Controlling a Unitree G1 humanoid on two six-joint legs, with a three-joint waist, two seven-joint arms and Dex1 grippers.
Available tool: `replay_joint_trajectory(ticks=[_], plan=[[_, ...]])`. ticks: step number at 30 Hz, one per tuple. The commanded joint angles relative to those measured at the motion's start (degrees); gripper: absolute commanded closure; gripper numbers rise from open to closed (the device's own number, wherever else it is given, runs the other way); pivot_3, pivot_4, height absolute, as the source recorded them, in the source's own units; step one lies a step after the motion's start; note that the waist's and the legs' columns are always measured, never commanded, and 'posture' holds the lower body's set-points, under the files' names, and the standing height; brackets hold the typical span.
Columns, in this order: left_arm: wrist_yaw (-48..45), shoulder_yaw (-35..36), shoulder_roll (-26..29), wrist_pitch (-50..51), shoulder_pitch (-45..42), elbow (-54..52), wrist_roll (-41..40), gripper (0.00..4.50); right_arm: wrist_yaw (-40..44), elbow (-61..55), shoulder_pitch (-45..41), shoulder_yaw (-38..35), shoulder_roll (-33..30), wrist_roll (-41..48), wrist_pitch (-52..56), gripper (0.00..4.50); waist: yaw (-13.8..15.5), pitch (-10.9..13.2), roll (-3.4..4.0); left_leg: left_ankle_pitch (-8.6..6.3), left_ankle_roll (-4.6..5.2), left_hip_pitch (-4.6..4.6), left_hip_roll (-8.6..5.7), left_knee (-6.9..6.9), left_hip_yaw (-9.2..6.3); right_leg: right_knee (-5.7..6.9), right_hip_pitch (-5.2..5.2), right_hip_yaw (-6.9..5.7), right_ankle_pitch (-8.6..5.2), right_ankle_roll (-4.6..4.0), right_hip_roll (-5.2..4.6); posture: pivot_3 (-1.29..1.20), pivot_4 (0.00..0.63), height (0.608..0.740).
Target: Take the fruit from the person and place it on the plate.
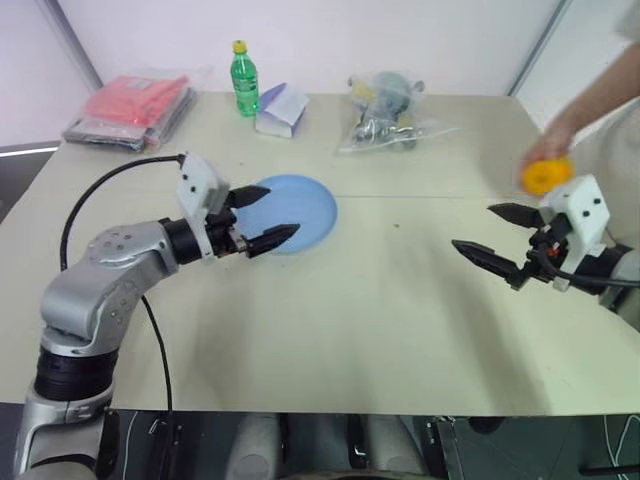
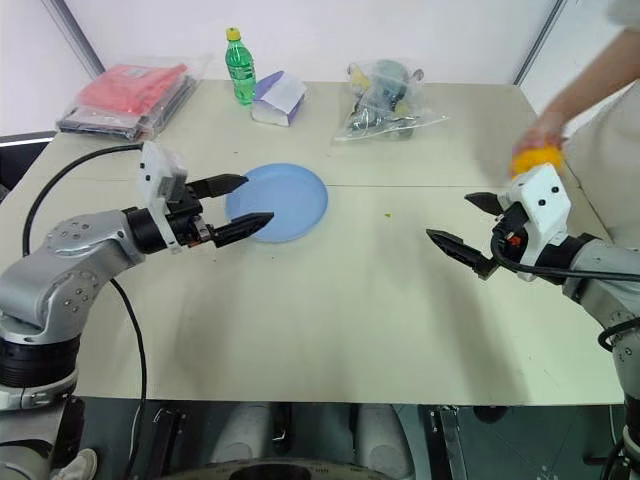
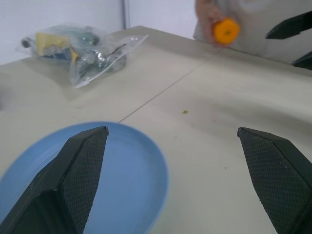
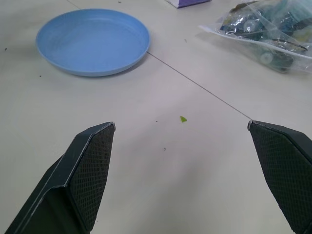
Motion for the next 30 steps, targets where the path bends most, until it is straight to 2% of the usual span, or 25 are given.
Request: replay_joint_trajectory(ticks=[1,11,30], plan=[[0.57,1.98,0.79,0.28,-0.17,-2.16,-0.99,0.05,0.33,-0.01,-1.12,-1.03,-0.46,0.11,-0.85,0.0,0.05,0.0,0.0,0.0,0.0,0.0,0.0,0.0,0.0,0.0,0.0,0.0,0.0,0.0,0.0,0.0,0.15,0.731],[2.64,4.07,1.87,1.32,1.13,-2.95,-1.87,0.05,0.69,1.05,-1.54,-0.52,-0.2,-0.55,-1.62,0.0,0.0,0.0,0.0,0.0,0.0,0.0,0.0,0.0,0.0,0.0,0.0,0.0,0.0,0.0,0.0,0.0,0.15,0.731],[2.01,2.79,2.37,-0.48,1.5,-2.48,-0.06,0.05,1.3,2.66,-3.57,0.6,-0.22,-1.77,-2.86,0.0,0.01,0.0,0.0,0.0,0.0,0.0,0.0,0.0,0.01,0.0,0.0,0.0,0.0,0.0,-0.01,0.0,0.15,0.731]])
